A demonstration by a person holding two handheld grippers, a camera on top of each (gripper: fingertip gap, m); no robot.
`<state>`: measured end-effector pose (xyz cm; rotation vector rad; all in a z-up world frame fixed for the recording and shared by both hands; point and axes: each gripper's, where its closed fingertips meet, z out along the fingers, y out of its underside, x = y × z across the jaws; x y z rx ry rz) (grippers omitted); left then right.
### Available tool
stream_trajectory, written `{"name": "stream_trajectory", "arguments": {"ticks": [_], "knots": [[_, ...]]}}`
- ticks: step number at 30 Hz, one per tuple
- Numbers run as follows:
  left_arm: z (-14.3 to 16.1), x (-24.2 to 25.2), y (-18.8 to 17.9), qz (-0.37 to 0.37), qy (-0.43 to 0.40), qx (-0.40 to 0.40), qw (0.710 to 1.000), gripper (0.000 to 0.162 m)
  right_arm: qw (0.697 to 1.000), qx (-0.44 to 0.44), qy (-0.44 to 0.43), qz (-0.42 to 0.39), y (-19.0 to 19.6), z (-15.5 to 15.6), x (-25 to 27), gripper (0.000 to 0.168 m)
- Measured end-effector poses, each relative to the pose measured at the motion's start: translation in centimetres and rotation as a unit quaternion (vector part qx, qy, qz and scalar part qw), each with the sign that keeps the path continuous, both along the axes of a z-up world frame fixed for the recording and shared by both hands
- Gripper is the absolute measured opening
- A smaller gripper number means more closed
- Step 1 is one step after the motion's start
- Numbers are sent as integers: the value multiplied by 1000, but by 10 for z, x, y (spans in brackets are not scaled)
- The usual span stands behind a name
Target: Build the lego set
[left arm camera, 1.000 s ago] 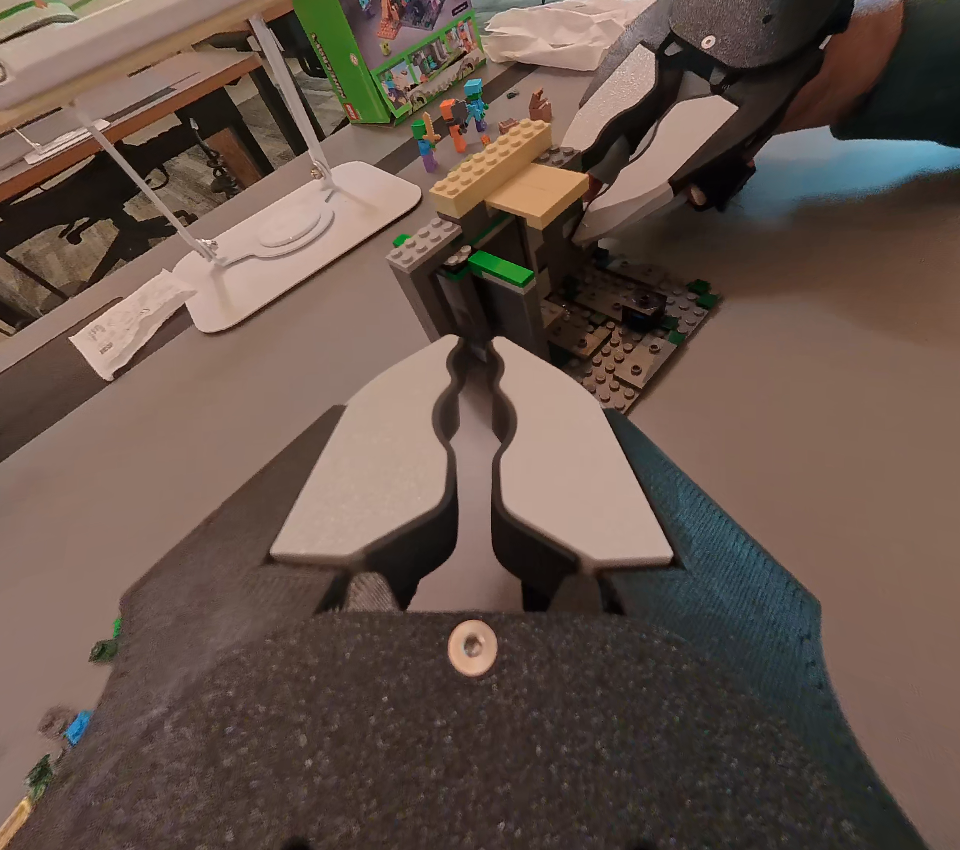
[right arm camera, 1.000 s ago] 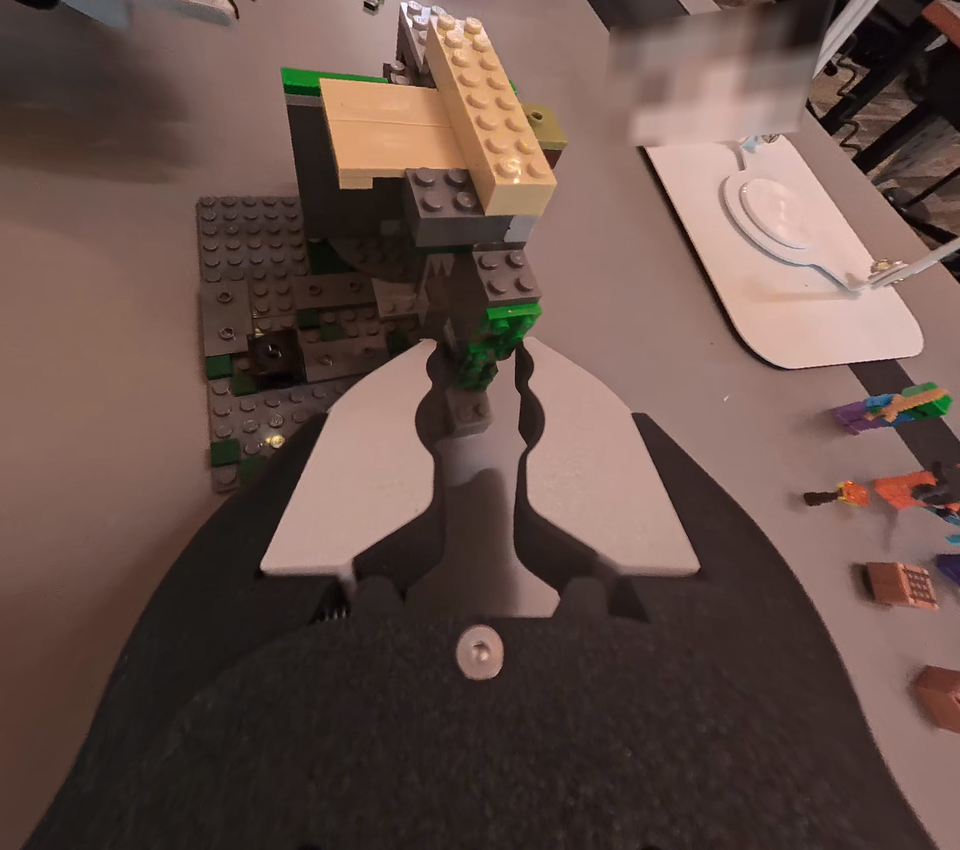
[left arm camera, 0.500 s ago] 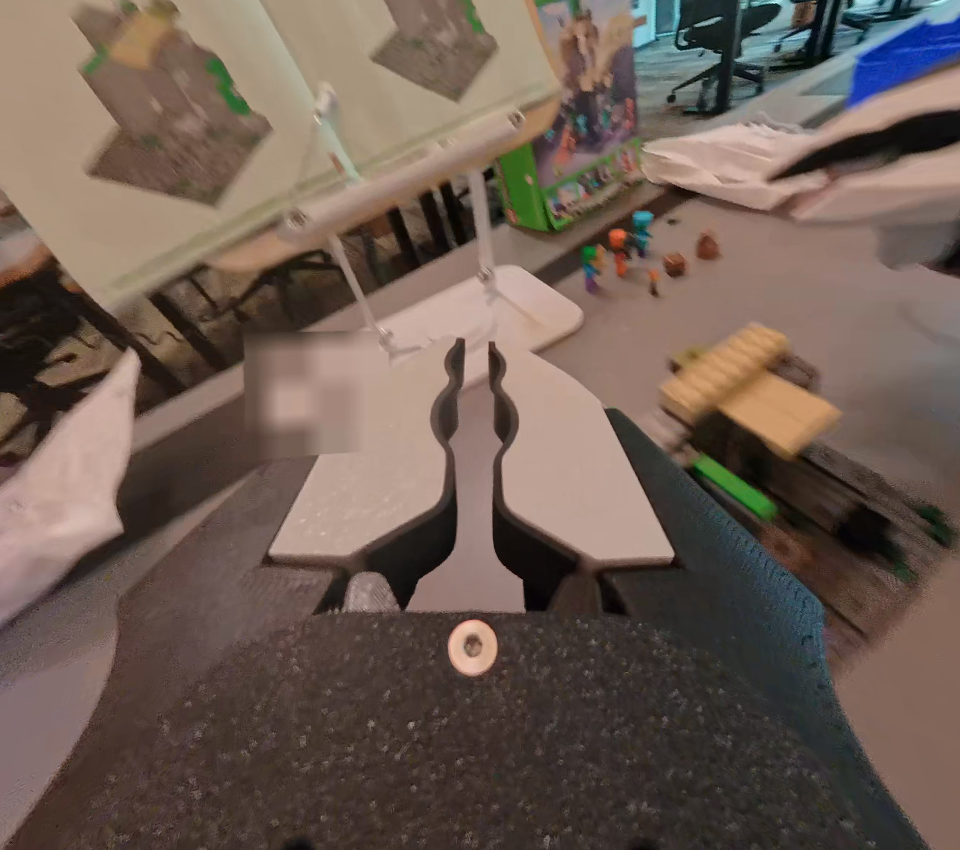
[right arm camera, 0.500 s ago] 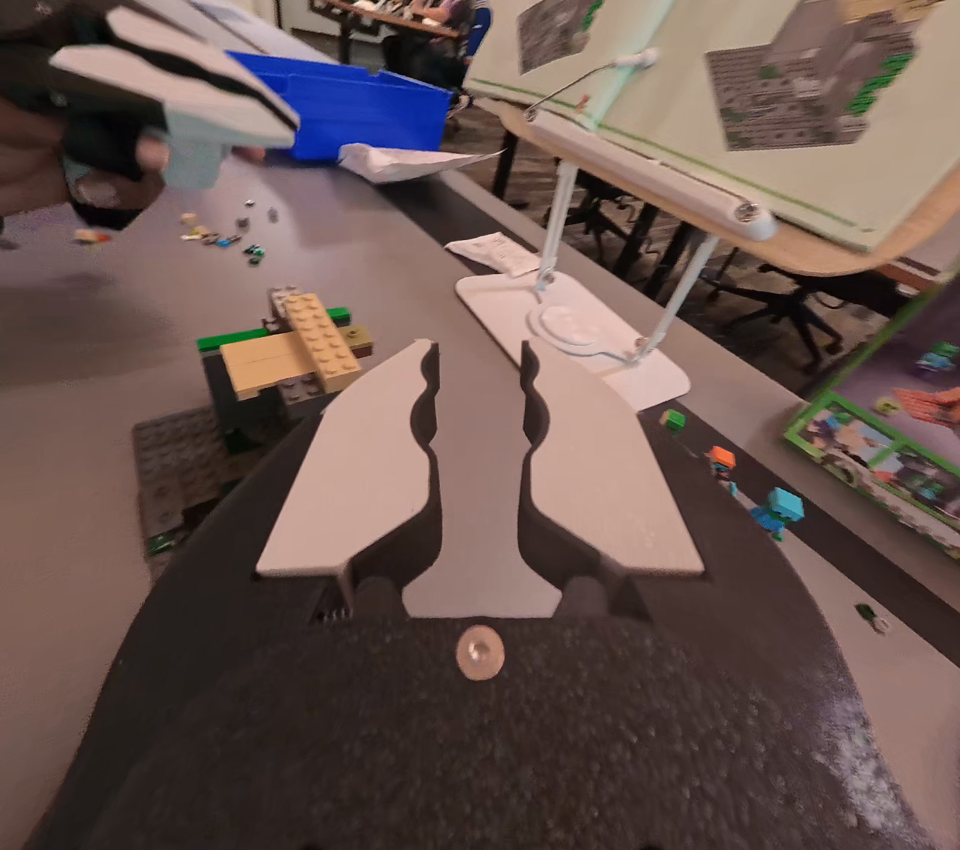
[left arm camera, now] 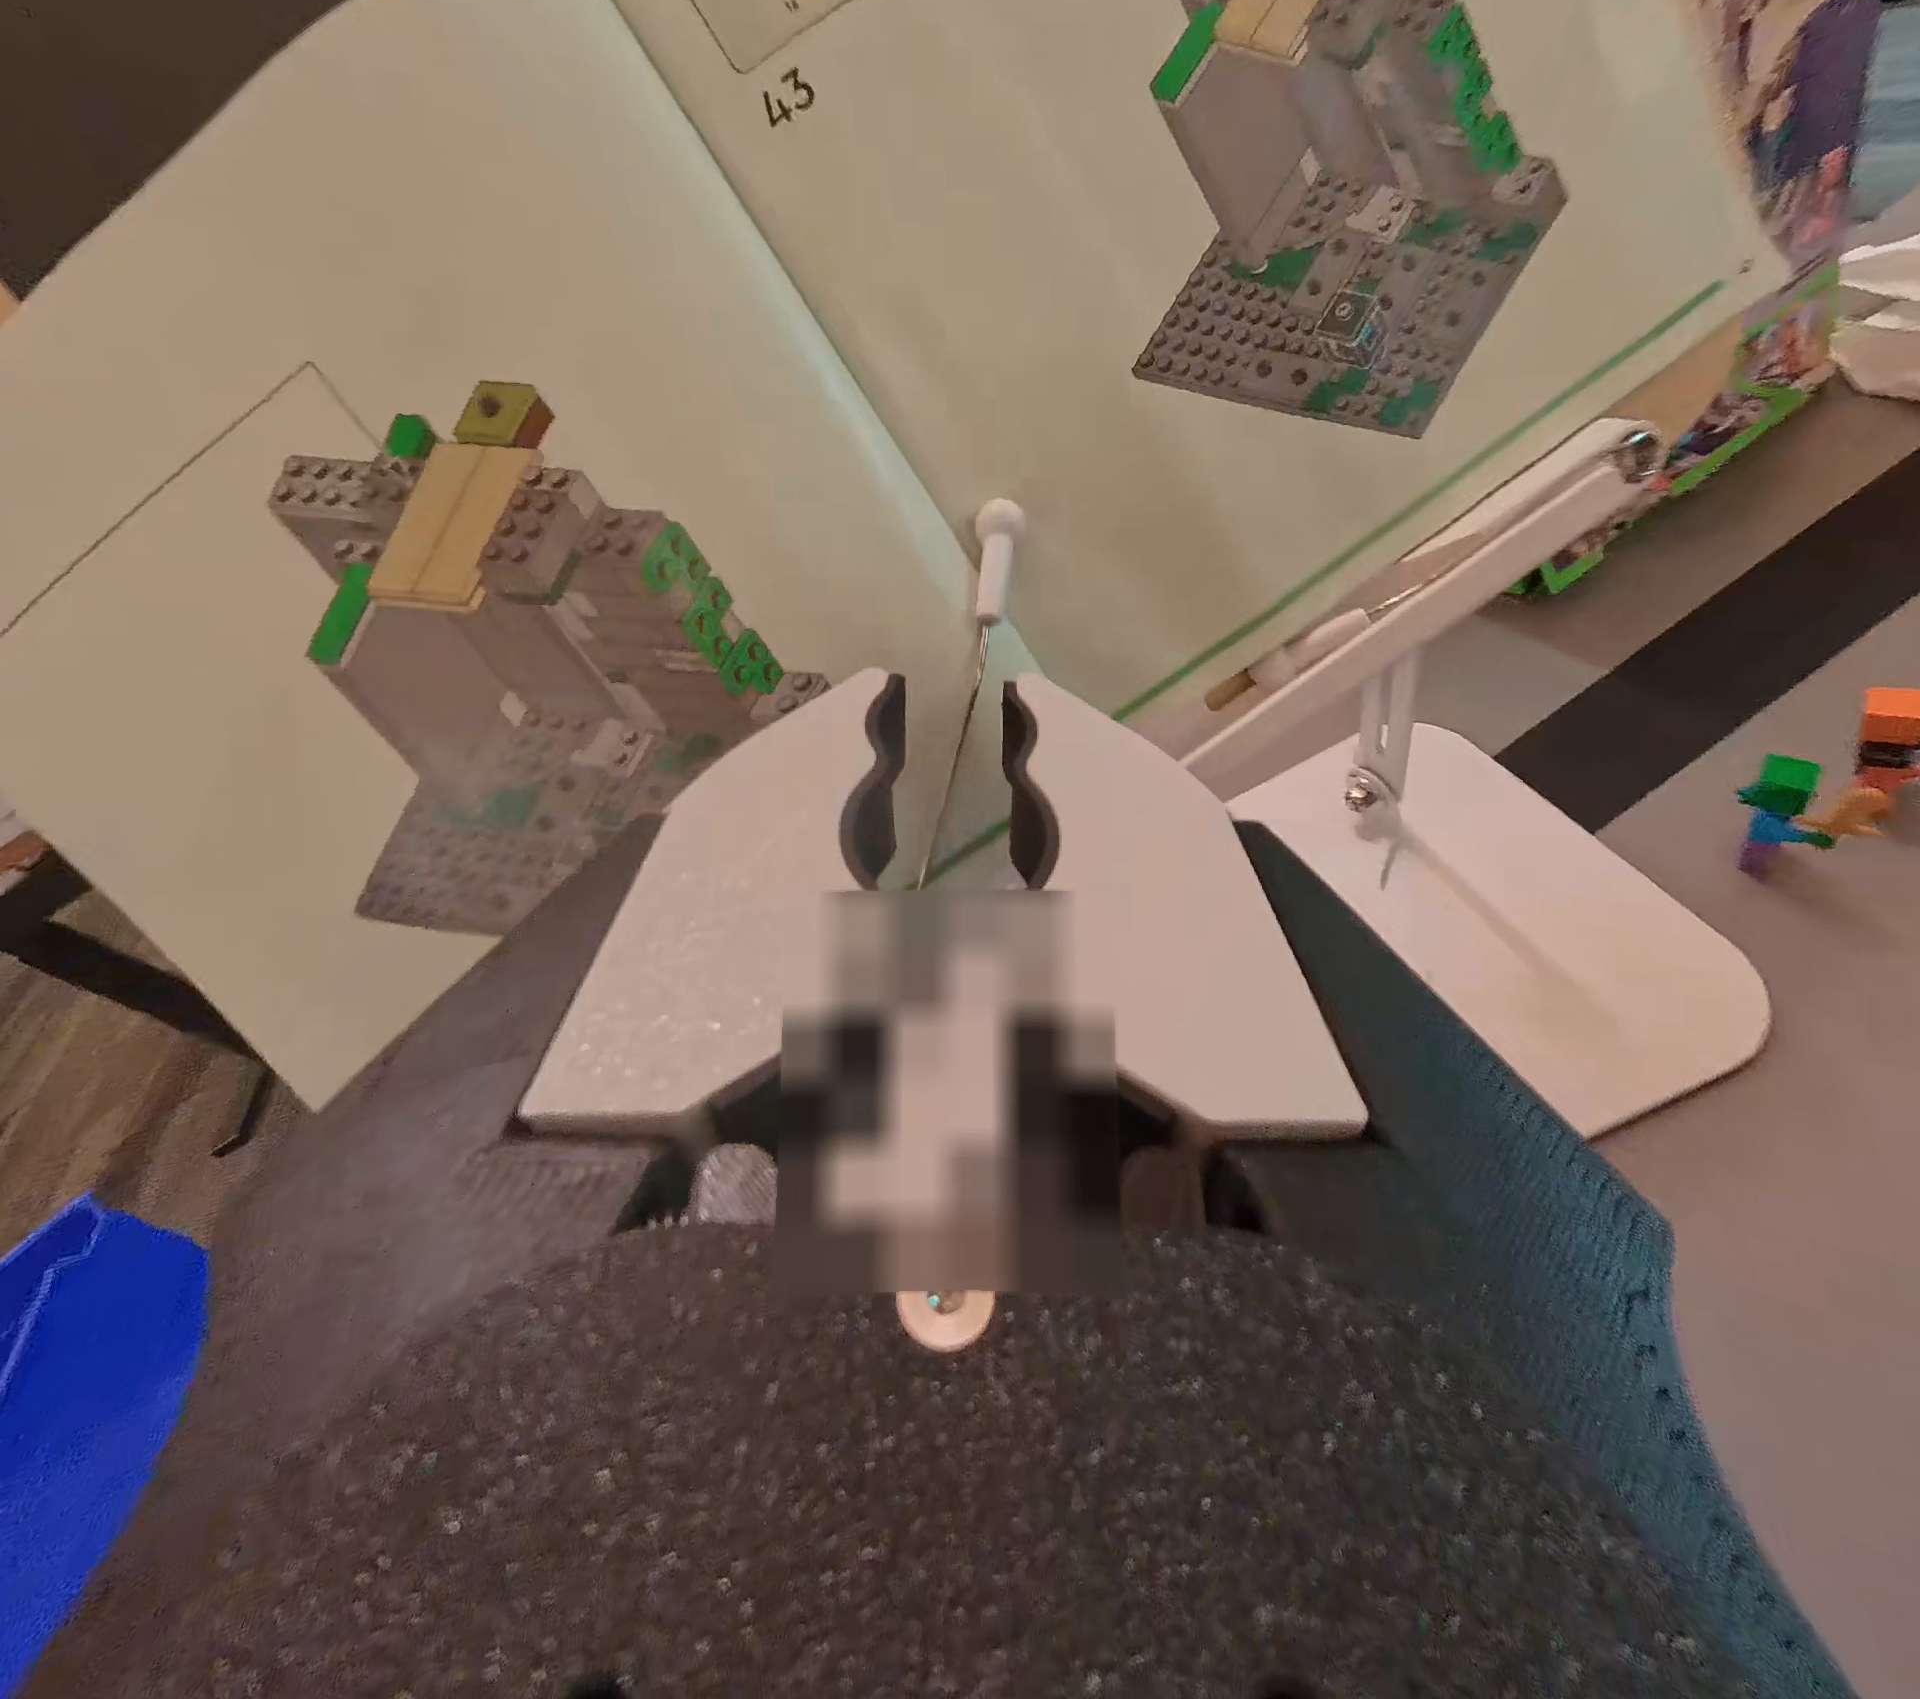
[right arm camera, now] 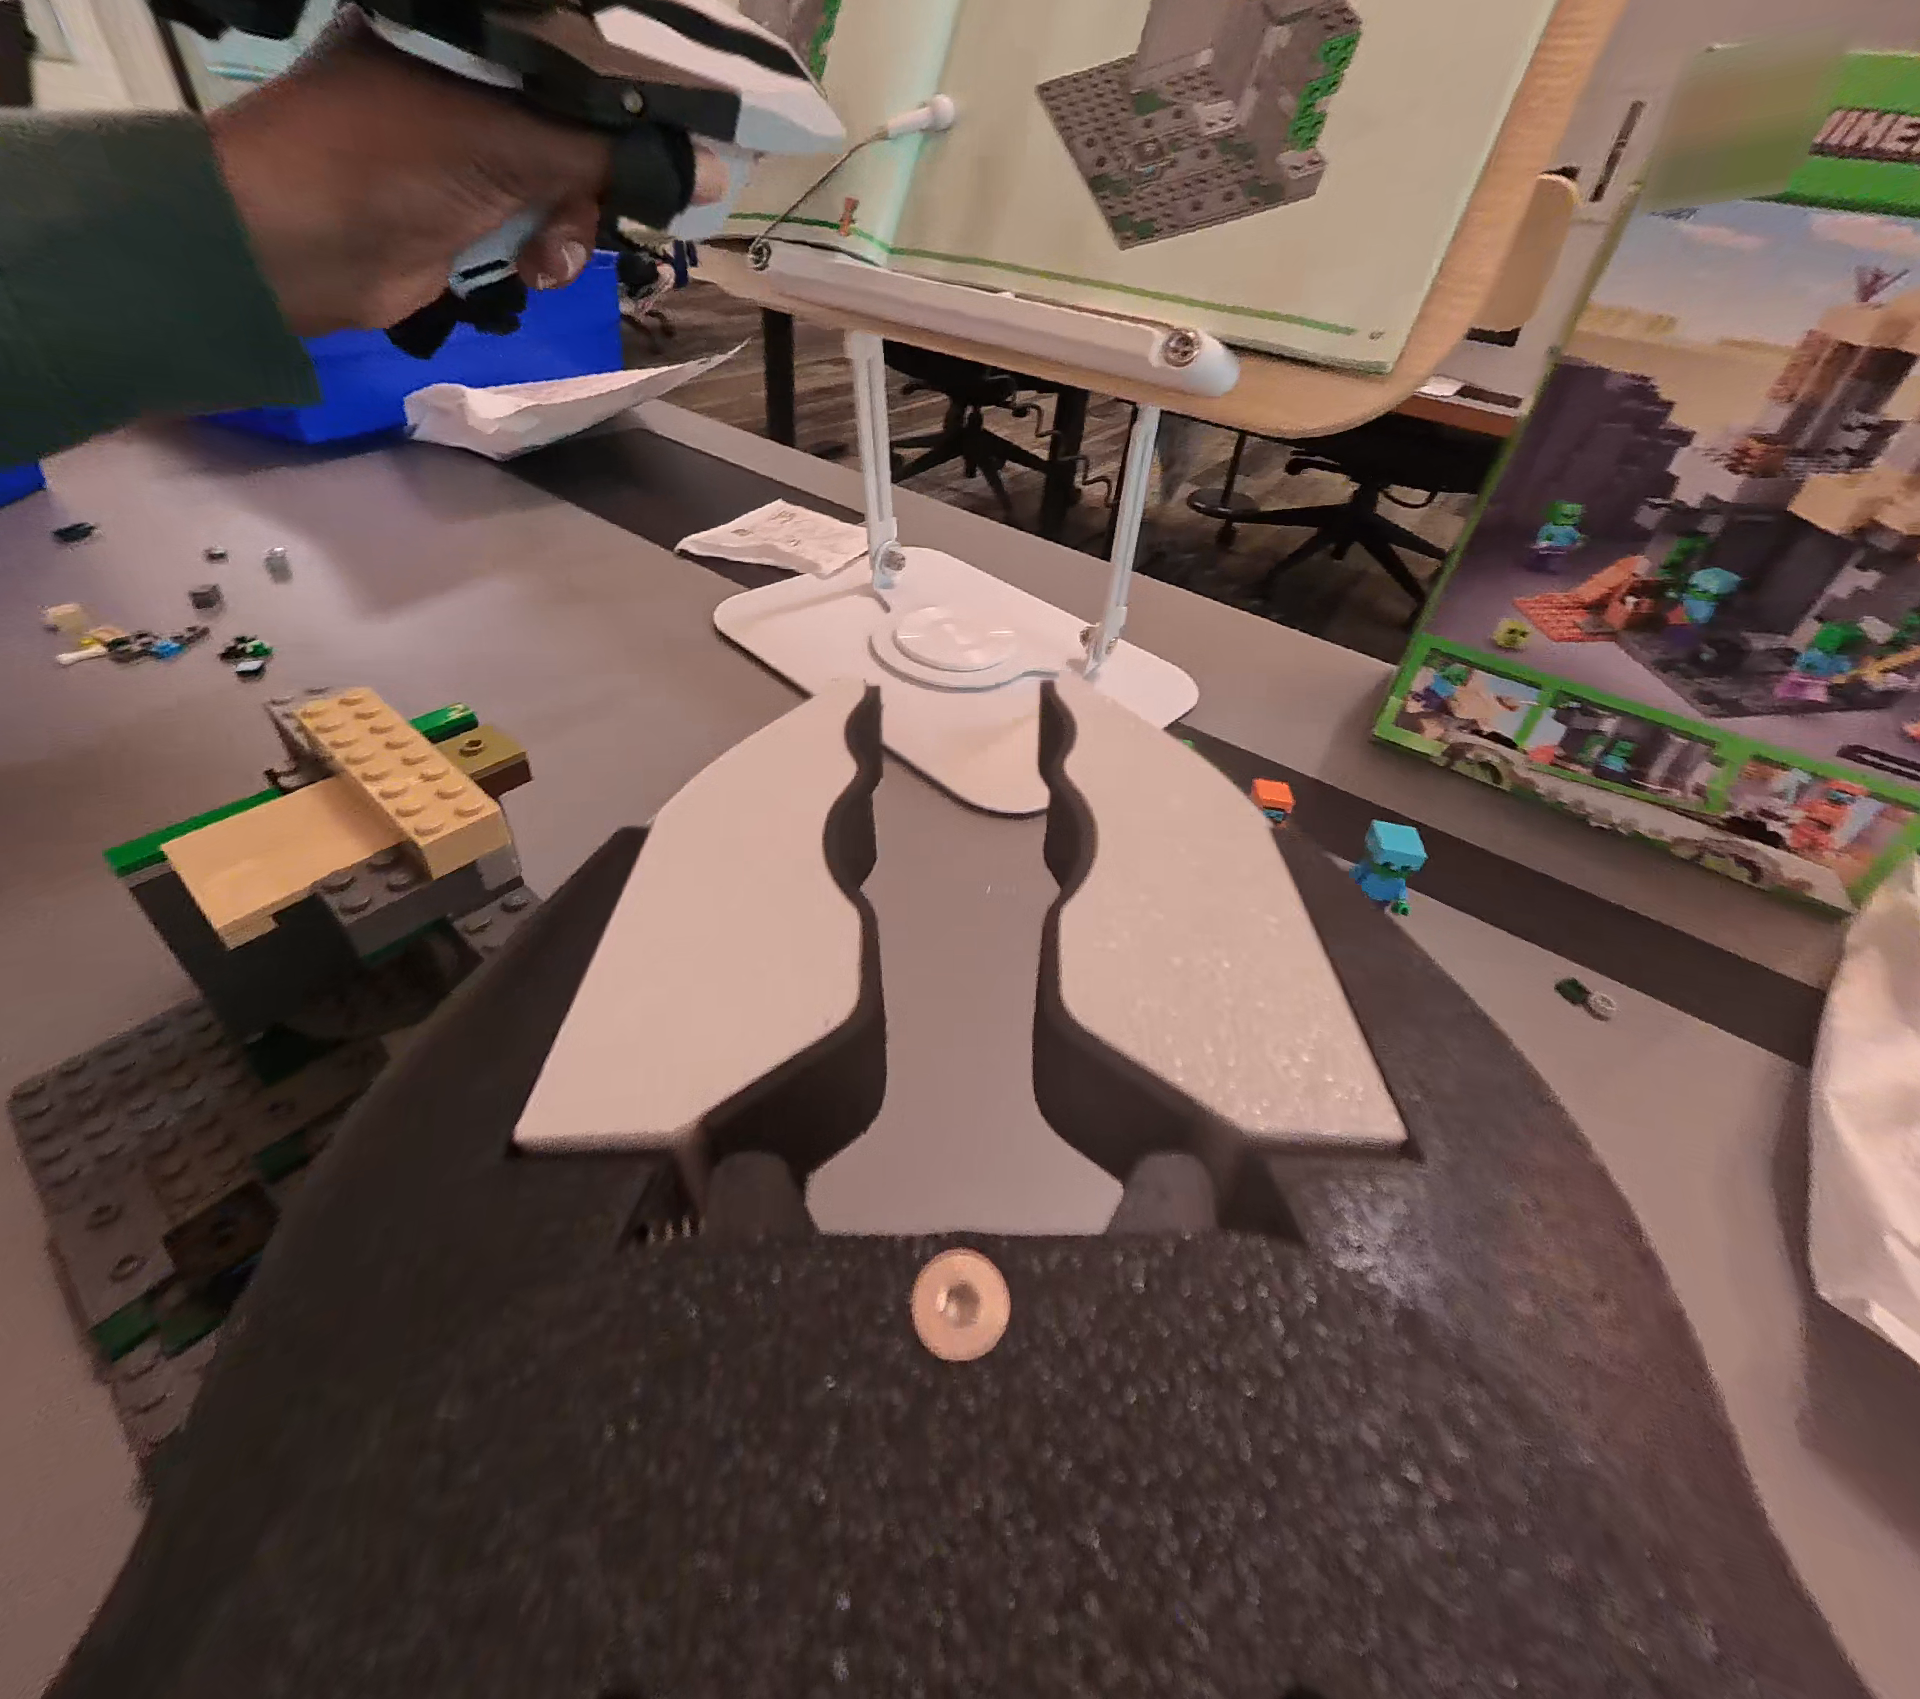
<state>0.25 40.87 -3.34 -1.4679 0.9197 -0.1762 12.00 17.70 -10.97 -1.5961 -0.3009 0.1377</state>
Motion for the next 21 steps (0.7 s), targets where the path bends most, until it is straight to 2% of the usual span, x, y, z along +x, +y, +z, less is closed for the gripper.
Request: {"name": "stream_trajectory", "arguments": {"ticks": [4, 11, 21], "knots": [[-9, 7, 13, 25, 12, 7, 1000, 18, 1000, -2, 10, 5, -2, 1, -3, 29], [-14, 4, 17, 56, 7, 20, 998, 3, 1000, -3, 5, 8, -4, 2, -4, 29], [-4, -18, 21, 79, -60, -9, 995, 0, 1000, -23, -1, -5, -2, -2, 5, 29]]}}
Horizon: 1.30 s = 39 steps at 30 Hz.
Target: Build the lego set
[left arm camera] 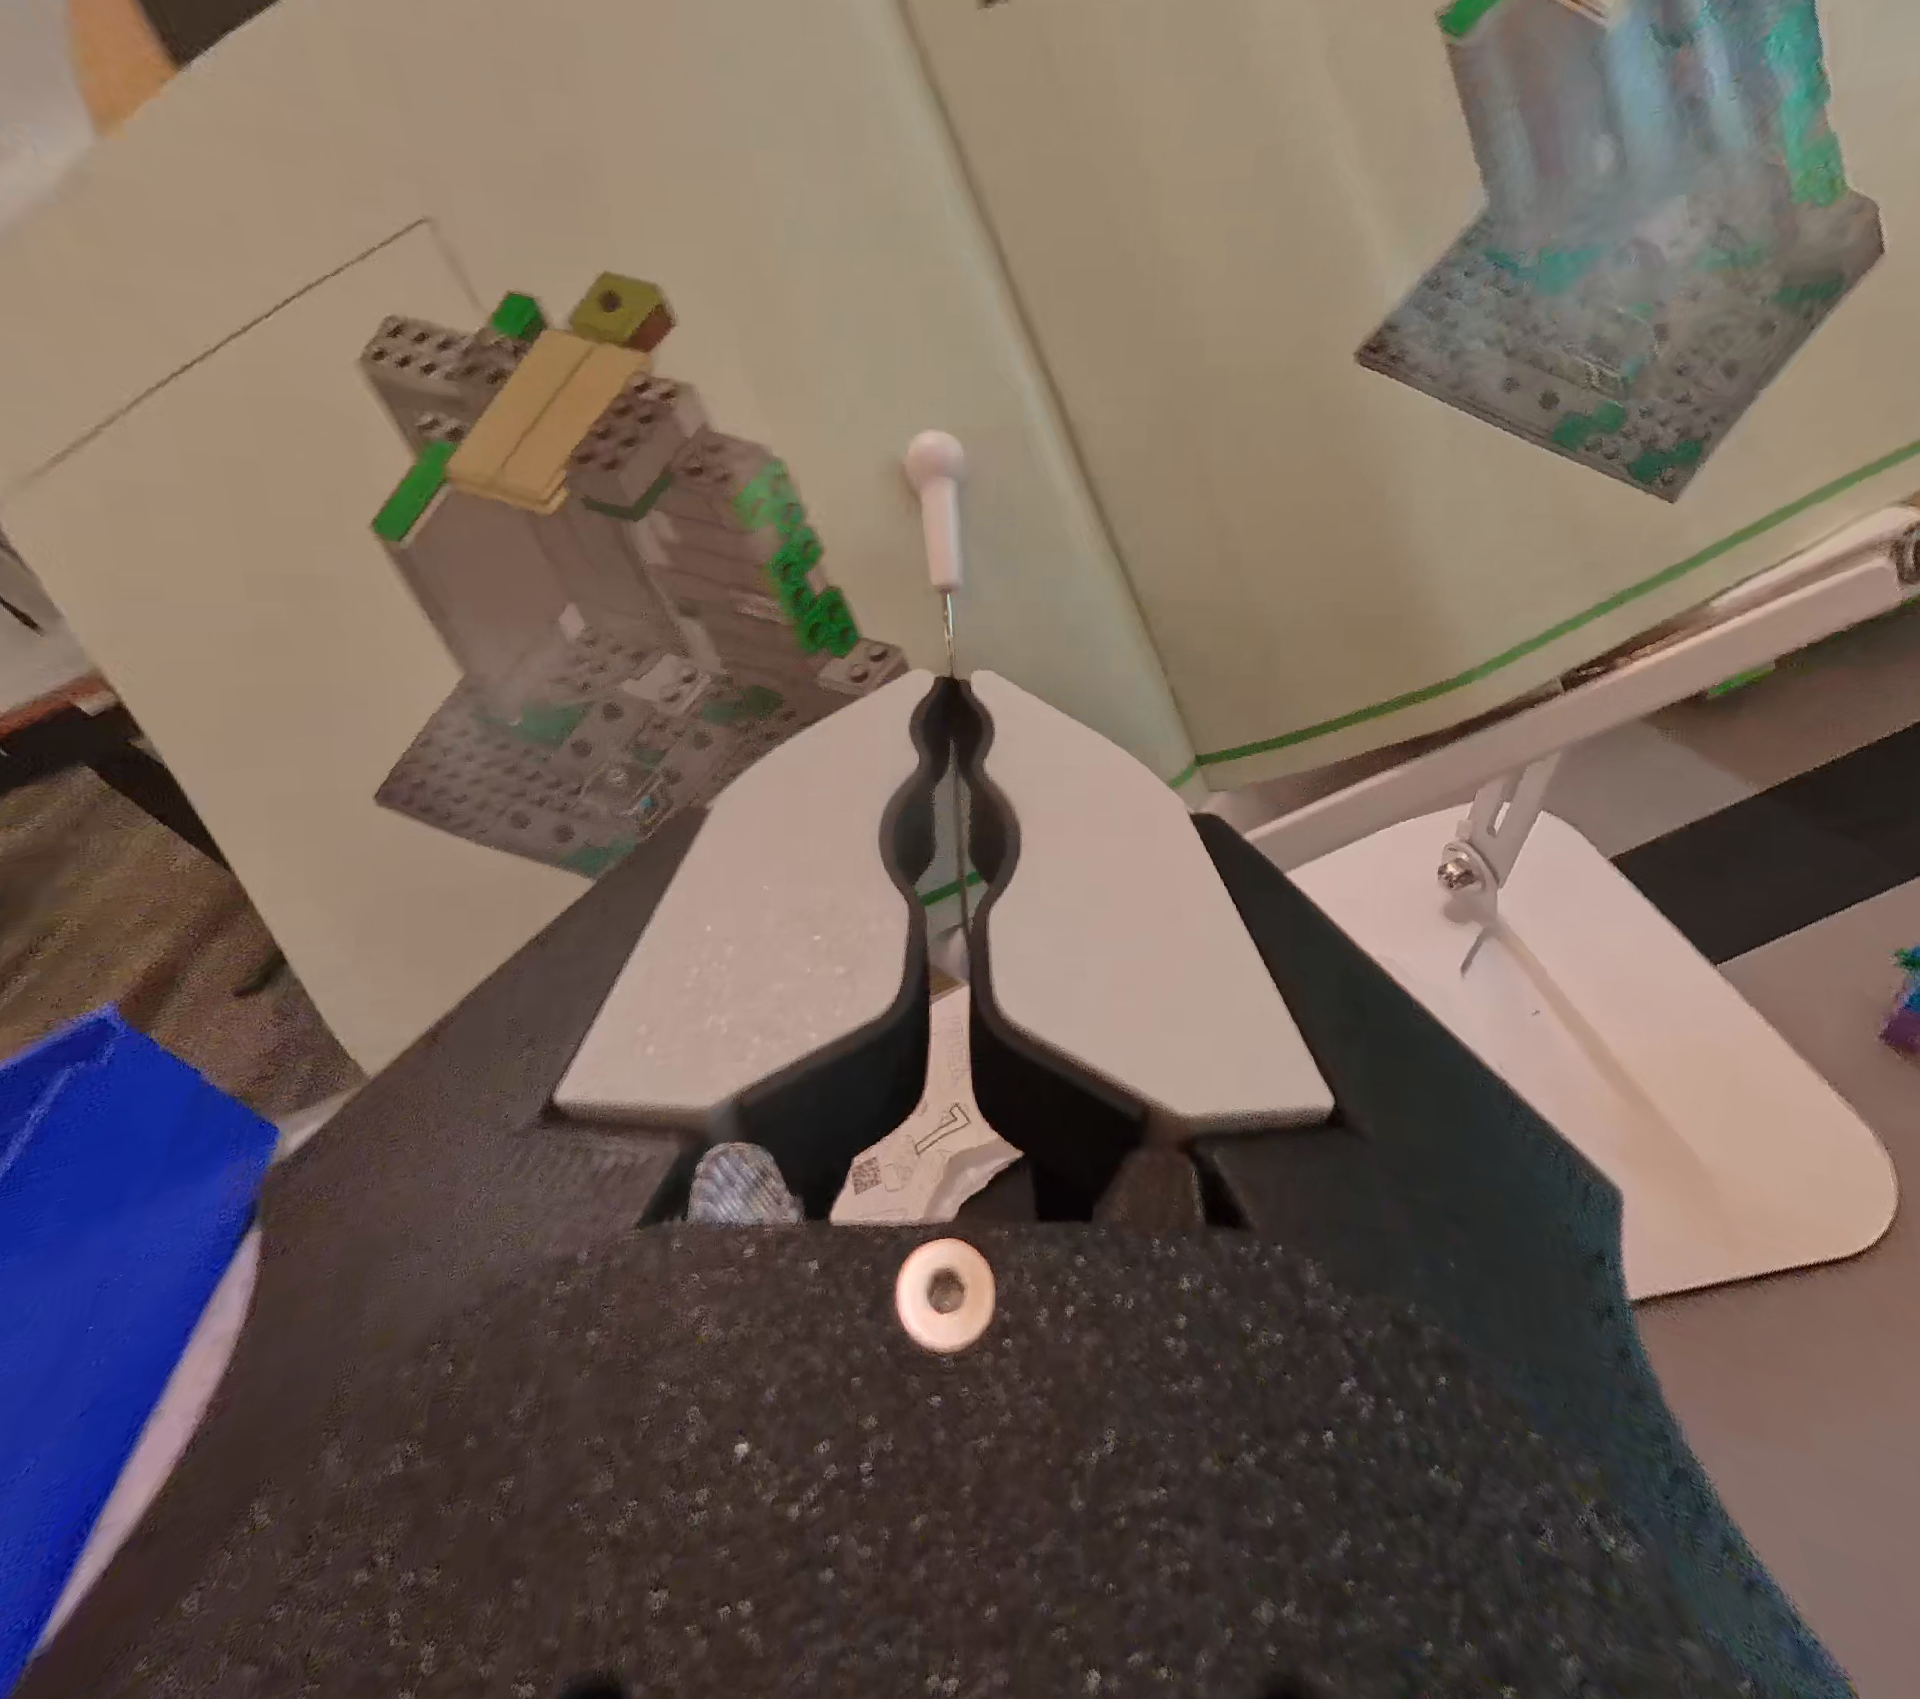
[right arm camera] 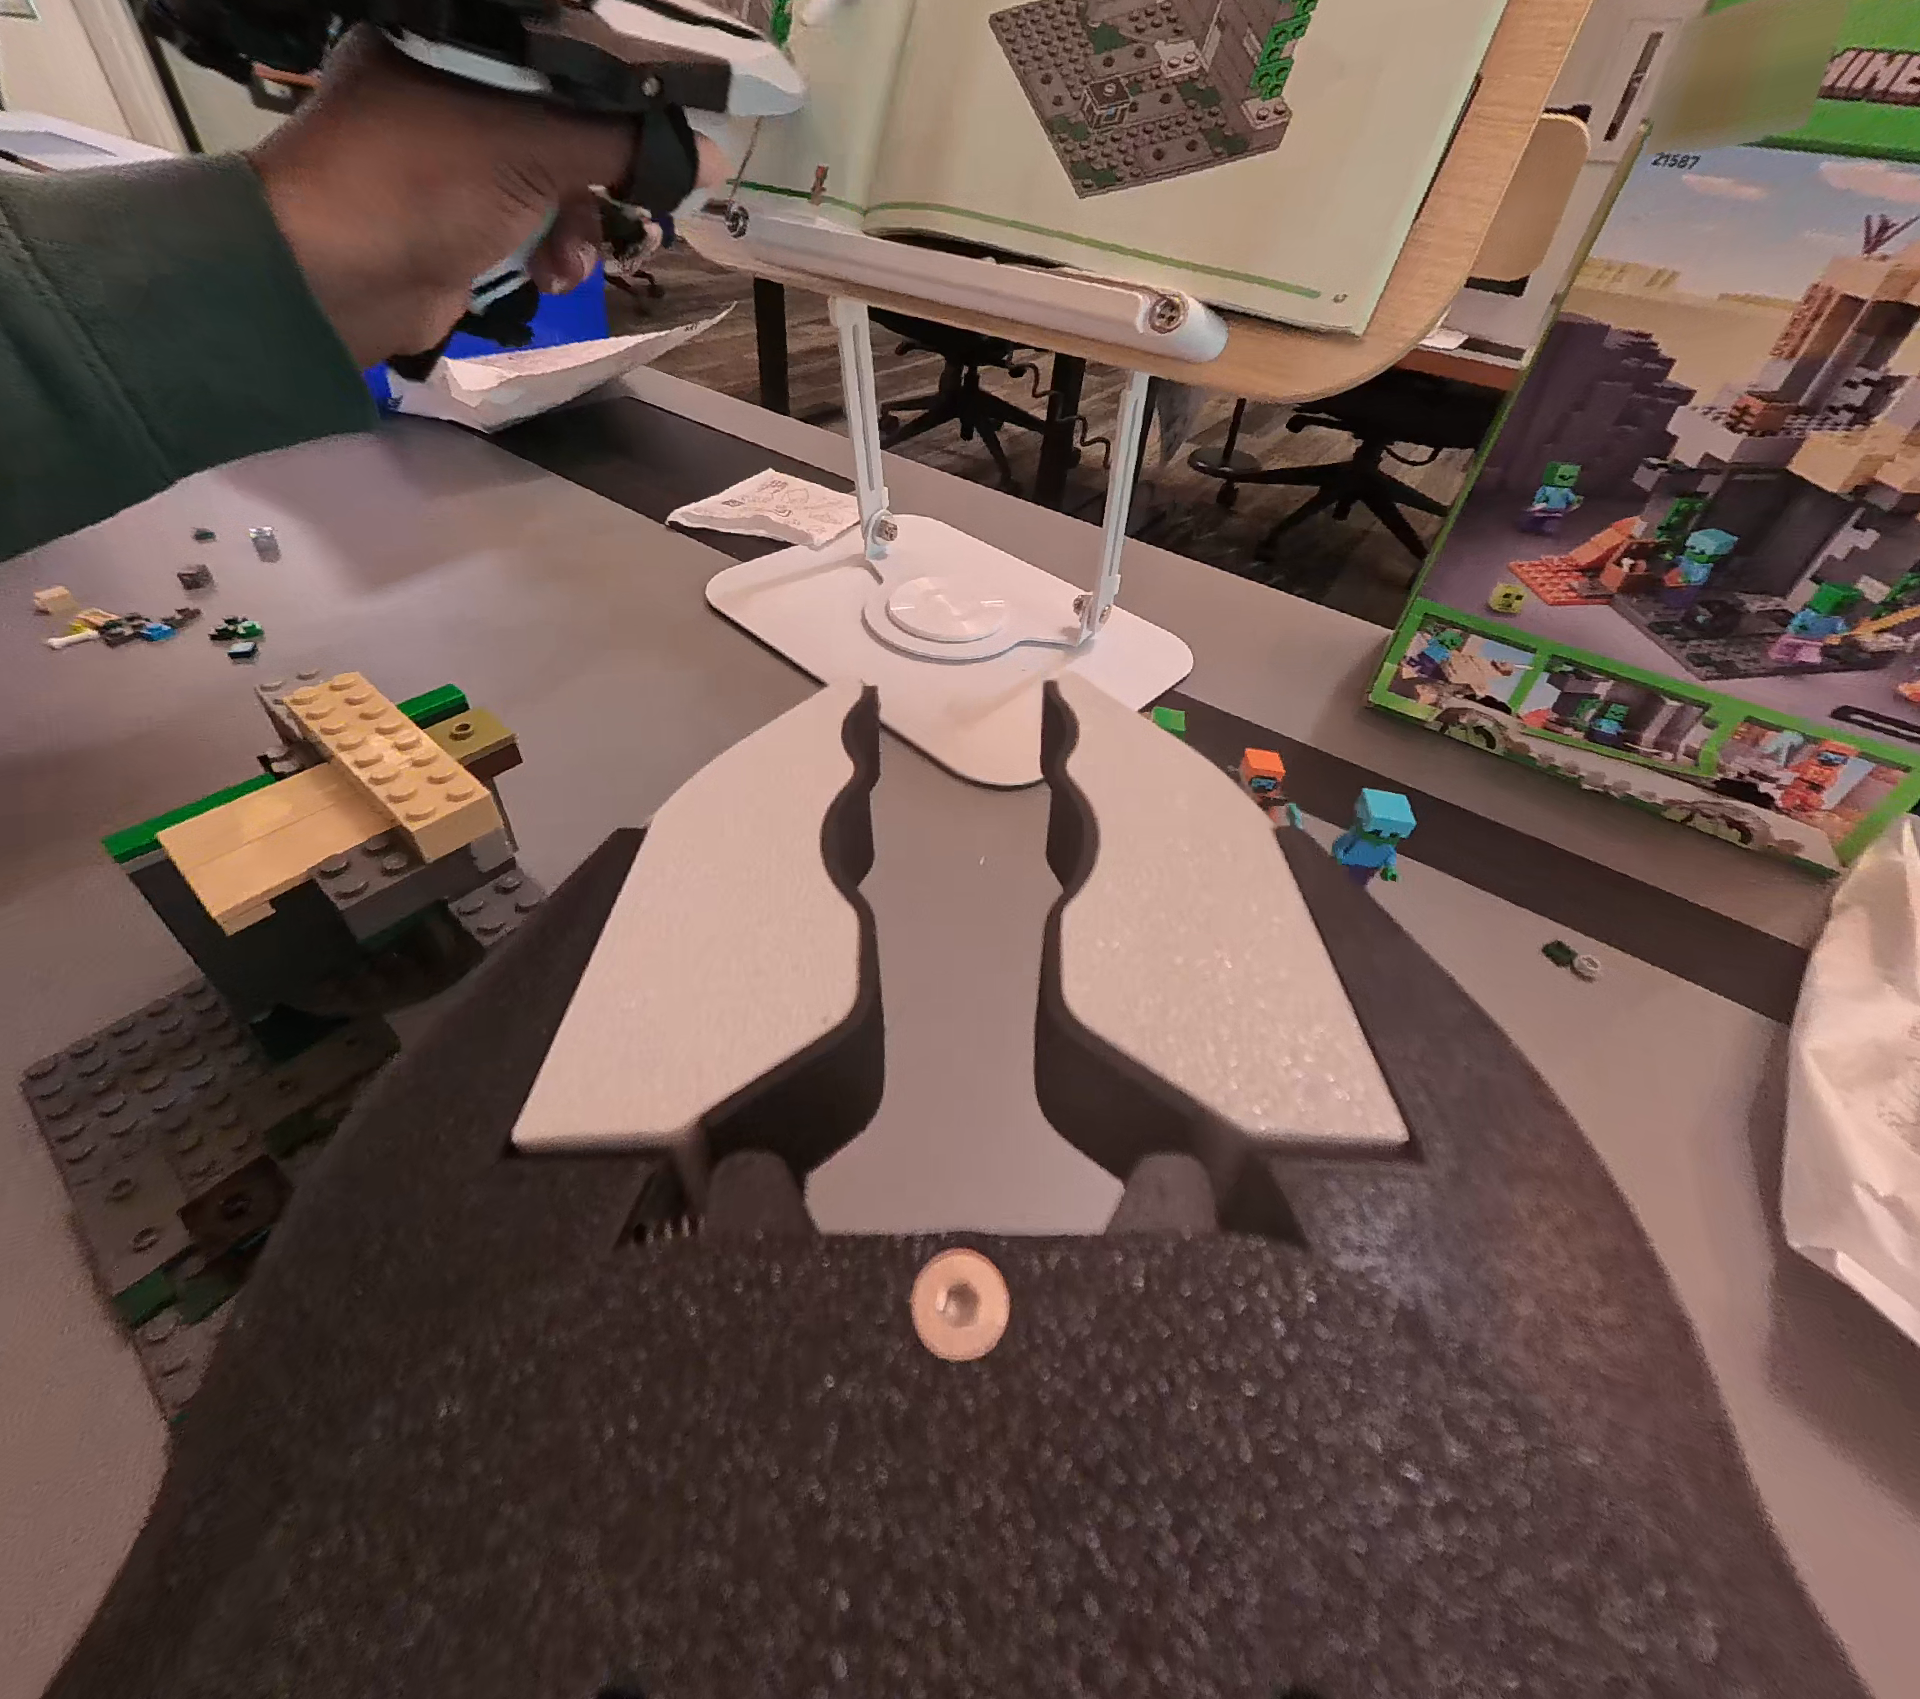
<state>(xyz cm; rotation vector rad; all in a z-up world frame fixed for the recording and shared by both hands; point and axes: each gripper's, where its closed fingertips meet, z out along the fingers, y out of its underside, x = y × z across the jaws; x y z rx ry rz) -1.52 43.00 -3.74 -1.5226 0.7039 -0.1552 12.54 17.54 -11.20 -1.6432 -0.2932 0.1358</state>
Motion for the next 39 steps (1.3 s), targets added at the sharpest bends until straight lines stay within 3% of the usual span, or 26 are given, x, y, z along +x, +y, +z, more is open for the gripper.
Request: {"name": "stream_trajectory", "arguments": {"ticks": [6, 12, 17, 18, 21, 30, 39], "knots": [[-9, -39, 11, 14, -131, -90, 987, 6, 999, 14, -40, -7, 13, 27, 14, 29], [-38, -60, 6, -16, -289, -203, 935, 11, 988, 28, -153, 3, 54, 56, 29, 29], [-47, -62, -6, -36, -361, -249, 898, 15, 957, 28, -289, 14, 105, 55, 48, 28], [-49, -64, -9, -36, -364, -251, 896, 6, 950, 25, -310, 16, 115, 53, 53, 28], [-49, -68, -20, -41, -358, -248, 899, 8, 932, 30, -360, 27, 139, 50, 60, 28], [-46, -63, -66, -60, -177, -154, 970, 7, 846, 69, -524, 65, 179, 46, 57, 23], [-46, -54, -83, -84, -143, -129, 978, 5, 806, 47, -581, 100, 185, 38, 65, 18]]}}
